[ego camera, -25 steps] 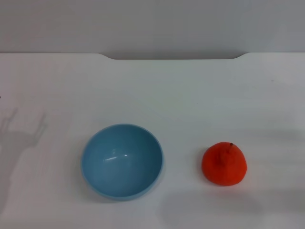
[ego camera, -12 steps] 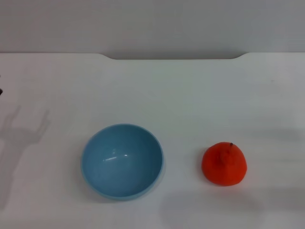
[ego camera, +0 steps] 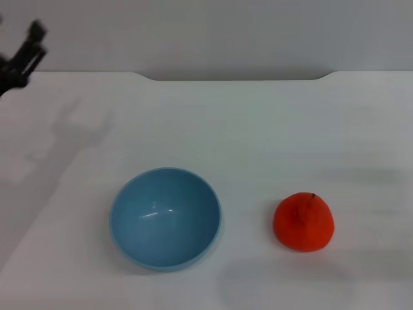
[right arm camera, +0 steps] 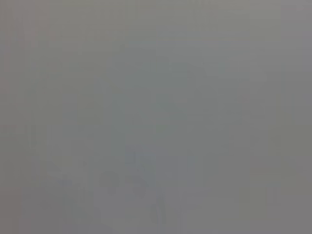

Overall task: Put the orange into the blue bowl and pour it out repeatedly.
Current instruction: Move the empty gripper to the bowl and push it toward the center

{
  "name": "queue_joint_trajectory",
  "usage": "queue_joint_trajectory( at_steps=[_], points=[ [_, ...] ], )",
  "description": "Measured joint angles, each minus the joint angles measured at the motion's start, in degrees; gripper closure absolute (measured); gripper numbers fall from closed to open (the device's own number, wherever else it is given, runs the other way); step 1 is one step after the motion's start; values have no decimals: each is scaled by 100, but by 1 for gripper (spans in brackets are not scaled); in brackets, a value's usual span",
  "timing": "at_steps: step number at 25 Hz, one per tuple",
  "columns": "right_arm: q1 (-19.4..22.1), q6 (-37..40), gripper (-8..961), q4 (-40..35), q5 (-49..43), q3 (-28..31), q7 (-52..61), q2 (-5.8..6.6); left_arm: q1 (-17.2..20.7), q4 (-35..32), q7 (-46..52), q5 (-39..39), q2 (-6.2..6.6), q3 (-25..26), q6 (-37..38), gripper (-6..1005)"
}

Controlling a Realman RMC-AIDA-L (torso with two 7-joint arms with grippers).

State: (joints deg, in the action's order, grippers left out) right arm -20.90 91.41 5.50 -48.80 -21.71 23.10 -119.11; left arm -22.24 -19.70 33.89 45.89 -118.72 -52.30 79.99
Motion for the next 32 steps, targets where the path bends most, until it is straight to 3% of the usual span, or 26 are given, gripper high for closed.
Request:
queue_joint_trajectory(
  at_steps=[4, 5, 6, 8, 9, 10, 12, 14, 15, 16, 17, 18, 19, 22, 28, 32],
  points=[
    [-28, 19, 428, -26, -322, -6, 46, 5, -232, -1203, 1393, 237, 67, -1053, -1601, 216],
    [-32, 20, 428, -28, -386, -8, 46, 8, -232, -1203, 1393, 237, 67, -1053, -1601, 216],
    [-38, 16, 428, -29, -416, -8, 46, 10, -260, -2013, 2191, 657, 100, -1673, -2560, 216],
    [-43, 6, 428, -23, -420, -8, 47, 11, -236, -2798, 2918, 1280, 104, -2100, -3249, 216],
    [-42, 9, 428, -16, -421, -8, 48, 11, -236, -2798, 2918, 1280, 104, -2100, -3249, 216],
    [-40, 17, 428, -9, -422, -8, 48, 11, -202, -3522, 4089, 2110, 110, -2380, -3603, 217],
    [-29, 28, 428, -2, -424, -8, 49, 11, -202, -4053, 5271, 2965, 119, -2459, -3614, 217],
    [-12, 32, 429, -1, -433, -8, 49, 11, -218, -4592, 6560, 4064, 122, -2436, -3327, 217],
    [-1, 34, 429, -2, -450, -8, 50, 11, -241, -5101, 7757, 5180, 122, -2409, -2913, 217],
    [-1, 34, 429, -2, -450, -8, 50, 11, -241, -5101, 7757, 5180, 122, -2409, -2913, 217],
    [3, 35, 429, -8, -456, -8, 51, 10, -266, -5398, 8439, 5766, 121, -2392, -2645, 216],
    [8, 44, 429, -23, -458, -9, 51, 10, -342, -6051, 9699, 7051, 117, -2330, -1951, 216],
    [8, 44, 429, -23, -458, -9, 51, 10, -342, -6051, 9699, 7051, 117, -2330, -1951, 216],
    [7, 61, 429, -37, -462, -8, 53, 10, -444, -7150, 11286, 8726, 93, -2189, -466, 215],
    [-21, 62, 430, -65, -465, -8, 53, 10, -403, -7969, 11904, 8891, 93, -1816, 867, 215],
    [-33, 61, 430, -75, -465, -8, 40, 16, -402, -8042, 12058, 8899, 93, -1752, 1515, 216]
  ],
)
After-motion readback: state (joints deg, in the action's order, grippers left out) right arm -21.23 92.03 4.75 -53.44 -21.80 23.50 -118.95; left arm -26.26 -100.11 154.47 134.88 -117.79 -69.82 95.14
